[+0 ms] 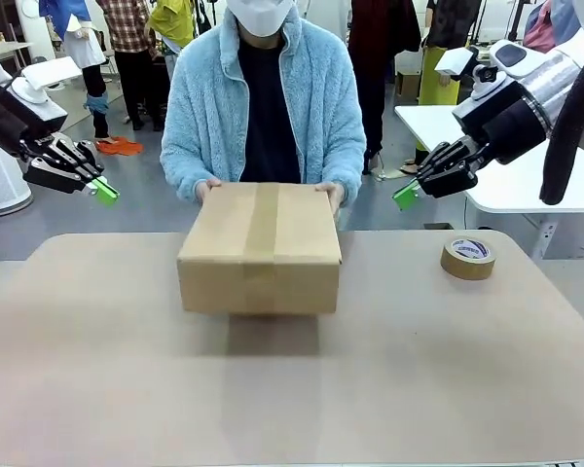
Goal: Wrap the clocks to prevent damage.
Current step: After the human seals the box with tape, release both hands from the side flaps of the Package Box.
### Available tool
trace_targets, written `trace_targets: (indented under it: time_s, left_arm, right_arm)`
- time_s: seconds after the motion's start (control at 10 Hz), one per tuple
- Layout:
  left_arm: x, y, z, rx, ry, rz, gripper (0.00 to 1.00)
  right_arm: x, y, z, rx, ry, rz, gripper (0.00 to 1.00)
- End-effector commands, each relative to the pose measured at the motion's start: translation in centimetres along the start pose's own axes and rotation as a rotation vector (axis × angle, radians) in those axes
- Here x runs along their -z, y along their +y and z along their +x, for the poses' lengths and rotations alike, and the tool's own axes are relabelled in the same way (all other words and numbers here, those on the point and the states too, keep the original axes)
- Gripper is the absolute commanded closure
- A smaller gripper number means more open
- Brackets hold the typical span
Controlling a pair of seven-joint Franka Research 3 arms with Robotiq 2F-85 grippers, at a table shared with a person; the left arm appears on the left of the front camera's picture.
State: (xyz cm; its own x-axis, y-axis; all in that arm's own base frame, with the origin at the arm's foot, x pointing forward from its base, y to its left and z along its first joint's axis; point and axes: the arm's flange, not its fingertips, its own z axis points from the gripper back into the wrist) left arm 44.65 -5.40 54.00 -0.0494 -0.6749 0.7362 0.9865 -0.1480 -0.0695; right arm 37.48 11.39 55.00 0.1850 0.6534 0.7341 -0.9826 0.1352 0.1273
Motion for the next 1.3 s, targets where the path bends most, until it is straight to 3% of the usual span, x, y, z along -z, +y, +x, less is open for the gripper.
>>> trace_targets:
  time_s: [0.0,0.1,0.2,0.3,0.4,0.5,0.6,1.1,1.2]
  left_arm:
    - [0.0,0.0,0.0,0.000,0.000,0.000,1.00]
    - [-1.0,0.1,0.5,0.041,-0.027,0.033,1.00]
    - [-0.7,-1.0,0.3,0.027,-0.053,0.051,0.40]
    - [-0.9,-0.4,0.4,0.020,-0.056,0.051,0.40]
    - [-0.9,-0.1,0.6,0.018,-0.056,0.050,0.00]
    - [-0.6,-0.7,0.5,0.010,-0.057,0.056,0.37]
    - [-0.7,-0.6,0.5,0.003,-0.059,0.057,0.00]
    - [-0.5,-0.5,0.4,-0.002,-0.049,0.033,0.00]
    - [-0.4,-0.5,0.5,-0.002,-0.049,0.032,0.11]
  right_arm:
    - [0.0,0.3,-0.1,0.006,0.008,0.011,0.99]
    - [0.0,0.0,0.0,0.000,0.000,0.000,0.99]
    - [-0.3,2.0,-0.8,-0.011,0.014,0.028,0.39]
    - [-0.4,2.2,-1.1,0.015,0.030,-0.003,0.39]
    - [-0.3,2.2,-1.4,0.021,0.010,0.014,0.00]
    - [-0.1,2.6,-1.7,0.018,0.027,0.023,0.36]
    - [0.0,2.8,-1.7,0.016,0.030,0.023,0.00]
    - [-0.1,4.1,-1.8,-0.025,0.004,0.028,0.00]
    - [-0.1,4.3,-1.7,-0.031,0.000,0.031,0.00]
